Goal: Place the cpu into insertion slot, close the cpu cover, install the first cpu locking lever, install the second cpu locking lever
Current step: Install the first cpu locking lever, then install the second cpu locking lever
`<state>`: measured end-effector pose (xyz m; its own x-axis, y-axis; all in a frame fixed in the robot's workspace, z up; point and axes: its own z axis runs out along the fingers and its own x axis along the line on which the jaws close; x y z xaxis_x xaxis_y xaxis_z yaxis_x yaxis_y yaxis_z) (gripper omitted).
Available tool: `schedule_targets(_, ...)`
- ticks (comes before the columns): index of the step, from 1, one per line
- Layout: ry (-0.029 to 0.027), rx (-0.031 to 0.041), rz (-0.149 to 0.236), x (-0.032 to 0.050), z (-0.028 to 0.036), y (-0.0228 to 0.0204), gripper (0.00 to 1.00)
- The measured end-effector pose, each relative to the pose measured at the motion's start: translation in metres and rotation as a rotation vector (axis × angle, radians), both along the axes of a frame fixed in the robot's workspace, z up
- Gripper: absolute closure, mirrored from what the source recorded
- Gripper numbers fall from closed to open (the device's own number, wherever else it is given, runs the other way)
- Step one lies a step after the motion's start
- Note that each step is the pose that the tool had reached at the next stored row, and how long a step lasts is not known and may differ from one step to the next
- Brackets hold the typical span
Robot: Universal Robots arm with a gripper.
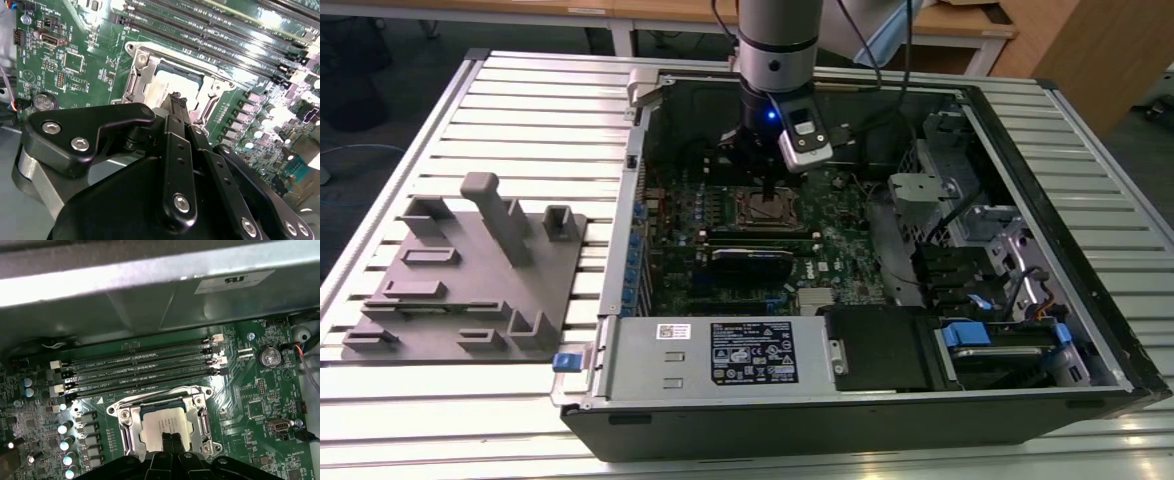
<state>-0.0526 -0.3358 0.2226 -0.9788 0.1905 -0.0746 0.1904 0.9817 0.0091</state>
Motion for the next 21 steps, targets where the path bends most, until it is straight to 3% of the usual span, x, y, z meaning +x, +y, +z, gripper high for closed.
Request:
schedule_targets(4,0.0,-0.0004,0.016,0.0,-0.0005,-0.0007,0.9)
schedule_targets(21,0.0001,-0.0005,0.017,0.0,0.0028,-0.0015,0.9)
